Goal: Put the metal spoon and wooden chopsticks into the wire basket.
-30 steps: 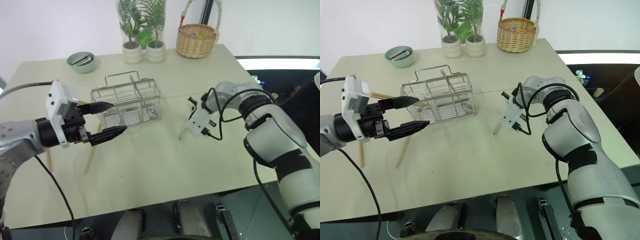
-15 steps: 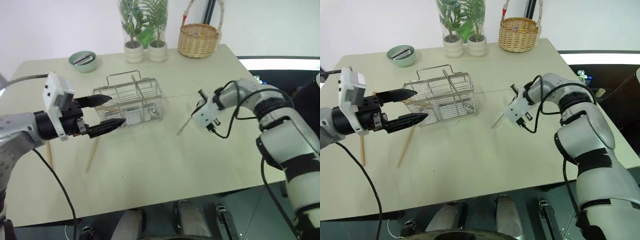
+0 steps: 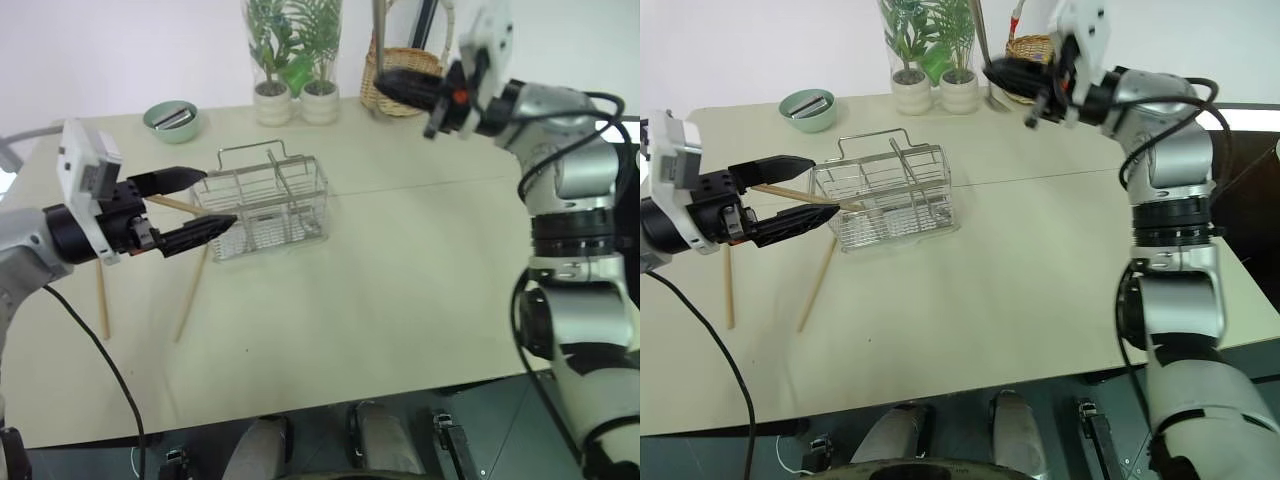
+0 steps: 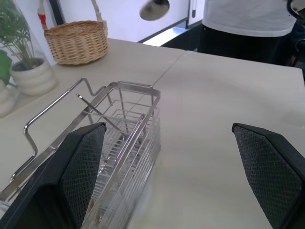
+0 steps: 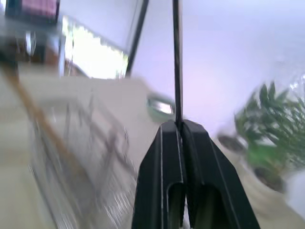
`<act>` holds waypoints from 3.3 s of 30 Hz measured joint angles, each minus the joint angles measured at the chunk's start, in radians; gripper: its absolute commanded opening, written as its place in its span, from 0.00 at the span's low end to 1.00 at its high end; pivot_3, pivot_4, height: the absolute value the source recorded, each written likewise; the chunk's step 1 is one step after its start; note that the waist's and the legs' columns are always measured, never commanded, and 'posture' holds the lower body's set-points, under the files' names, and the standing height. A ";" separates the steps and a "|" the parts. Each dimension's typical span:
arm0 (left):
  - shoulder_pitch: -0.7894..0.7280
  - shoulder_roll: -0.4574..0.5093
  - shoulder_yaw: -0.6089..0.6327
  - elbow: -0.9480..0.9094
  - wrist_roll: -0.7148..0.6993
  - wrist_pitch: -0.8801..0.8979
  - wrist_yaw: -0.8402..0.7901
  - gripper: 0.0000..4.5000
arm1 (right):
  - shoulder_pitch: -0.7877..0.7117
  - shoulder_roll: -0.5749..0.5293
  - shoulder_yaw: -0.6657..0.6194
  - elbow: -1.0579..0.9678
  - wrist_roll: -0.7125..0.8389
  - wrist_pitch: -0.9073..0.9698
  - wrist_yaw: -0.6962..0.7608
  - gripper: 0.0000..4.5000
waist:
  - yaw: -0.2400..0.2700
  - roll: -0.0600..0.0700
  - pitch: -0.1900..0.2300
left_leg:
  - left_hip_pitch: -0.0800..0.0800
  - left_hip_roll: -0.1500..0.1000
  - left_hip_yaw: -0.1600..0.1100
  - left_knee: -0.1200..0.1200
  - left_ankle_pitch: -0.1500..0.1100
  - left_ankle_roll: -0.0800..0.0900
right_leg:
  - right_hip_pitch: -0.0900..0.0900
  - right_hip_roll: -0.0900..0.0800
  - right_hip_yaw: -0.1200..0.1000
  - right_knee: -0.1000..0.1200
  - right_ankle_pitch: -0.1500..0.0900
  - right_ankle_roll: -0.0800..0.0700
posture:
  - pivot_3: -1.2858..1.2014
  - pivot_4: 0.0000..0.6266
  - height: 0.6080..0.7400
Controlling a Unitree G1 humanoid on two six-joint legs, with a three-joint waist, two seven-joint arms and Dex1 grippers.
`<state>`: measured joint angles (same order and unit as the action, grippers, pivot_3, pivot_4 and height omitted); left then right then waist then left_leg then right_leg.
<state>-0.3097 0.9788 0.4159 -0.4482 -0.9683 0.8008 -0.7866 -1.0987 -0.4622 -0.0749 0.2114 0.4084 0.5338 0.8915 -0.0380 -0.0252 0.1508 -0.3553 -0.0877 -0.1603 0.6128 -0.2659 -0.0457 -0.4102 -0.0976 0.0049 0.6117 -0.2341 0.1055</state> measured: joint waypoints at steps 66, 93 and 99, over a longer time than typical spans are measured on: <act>-0.549 -0.137 -0.067 1.040 0.523 0.350 0.822 1.00 | 0.772 -0.339 -0.249 -0.705 0.579 0.373 0.014 0.74 | 0.052 -0.011 -0.001 | -0.002 -0.001 0.001 0.002 -0.001 0.001 | 0.002 -0.004 -0.006 -0.003 0.000 0.003 | 0.52 0.24 0.73; -0.798 -0.211 -0.126 1.660 0.739 0.101 0.770 0.59 | 0.925 -0.379 -0.316 -0.798 0.667 0.343 -0.103 0.75 | 0.051 -0.016 0.000 | -0.002 -0.002 0.001 0.002 -0.001 0.001 | 0.002 -0.005 -0.007 -0.003 0.000 0.005 | 0.52 0.24 0.73; -0.798 -0.221 -0.085 1.676 0.738 0.084 0.789 0.01 | 0.916 -0.384 -0.316 -0.786 0.667 0.331 -0.101 0.75 | 0.050 -0.016 -0.001 | -0.002 -0.002 0.001 0.002 -0.001 0.001 | 0.002 -0.005 -0.007 -0.003 0.000 0.005 | 0.52 0.24 0.73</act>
<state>-1.1081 0.7581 0.3312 1.2282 -0.2307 0.8850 0.0022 -0.1830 -0.8464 -0.3905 -0.5747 1.0750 0.8652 0.7909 0.0118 -0.0412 0.1502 -0.3573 -0.0894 -0.1592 0.6149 -0.2670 -0.0443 -0.4084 -0.1027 -0.0019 0.6084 -0.2337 0.1109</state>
